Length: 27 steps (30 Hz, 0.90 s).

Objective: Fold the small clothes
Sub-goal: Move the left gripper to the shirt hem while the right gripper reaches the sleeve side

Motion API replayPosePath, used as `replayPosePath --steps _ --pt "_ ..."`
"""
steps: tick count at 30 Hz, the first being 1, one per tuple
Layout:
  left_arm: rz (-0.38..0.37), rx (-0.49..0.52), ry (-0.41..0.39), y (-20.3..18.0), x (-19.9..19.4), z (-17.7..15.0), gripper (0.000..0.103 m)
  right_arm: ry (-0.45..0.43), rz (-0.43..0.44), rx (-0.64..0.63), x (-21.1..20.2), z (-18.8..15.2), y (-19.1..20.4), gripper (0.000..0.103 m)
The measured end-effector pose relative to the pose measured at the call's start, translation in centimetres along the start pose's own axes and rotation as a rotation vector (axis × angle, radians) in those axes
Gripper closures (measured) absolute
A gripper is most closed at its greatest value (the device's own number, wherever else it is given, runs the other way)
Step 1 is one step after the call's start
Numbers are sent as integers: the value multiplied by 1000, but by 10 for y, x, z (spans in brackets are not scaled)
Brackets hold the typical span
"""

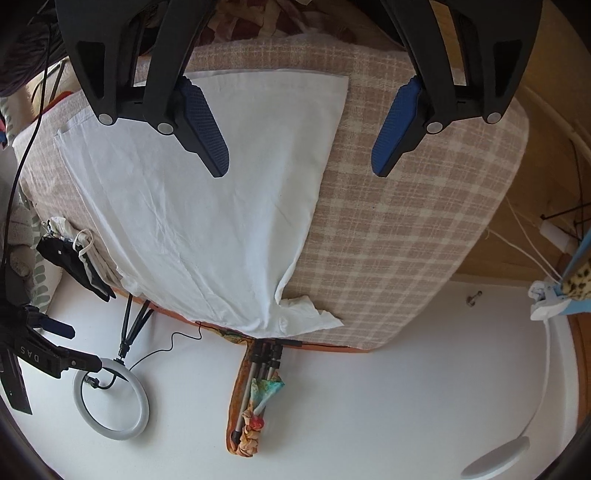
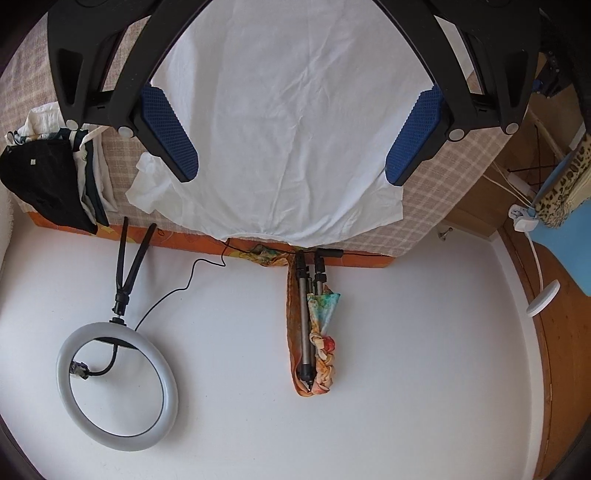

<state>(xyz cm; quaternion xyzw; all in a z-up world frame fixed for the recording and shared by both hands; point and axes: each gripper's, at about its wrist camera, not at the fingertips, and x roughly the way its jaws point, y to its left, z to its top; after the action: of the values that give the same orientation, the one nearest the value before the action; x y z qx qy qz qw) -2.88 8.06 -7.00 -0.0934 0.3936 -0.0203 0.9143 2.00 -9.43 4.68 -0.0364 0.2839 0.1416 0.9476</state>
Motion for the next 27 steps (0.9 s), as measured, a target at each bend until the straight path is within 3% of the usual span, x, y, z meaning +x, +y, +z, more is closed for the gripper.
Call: replayPosePath --steps 3,5,13,16,24,27 --pt "-44 -75 60 12 11 -11 48 56 66 -35 31 23 32 1" --pt "-60 -84 81 14 16 -16 52 103 114 -40 55 38 47 7" --pt "-81 -67 108 15 24 -18 56 273 211 -58 160 73 103 17" --pt "-98 -70 117 17 27 -18 65 336 220 -69 203 72 124 21" --pt "-184 -146 172 28 38 -25 68 471 231 -69 293 48 166 31" --pt "-189 -161 182 33 41 -27 75 503 221 -86 314 40 175 34"
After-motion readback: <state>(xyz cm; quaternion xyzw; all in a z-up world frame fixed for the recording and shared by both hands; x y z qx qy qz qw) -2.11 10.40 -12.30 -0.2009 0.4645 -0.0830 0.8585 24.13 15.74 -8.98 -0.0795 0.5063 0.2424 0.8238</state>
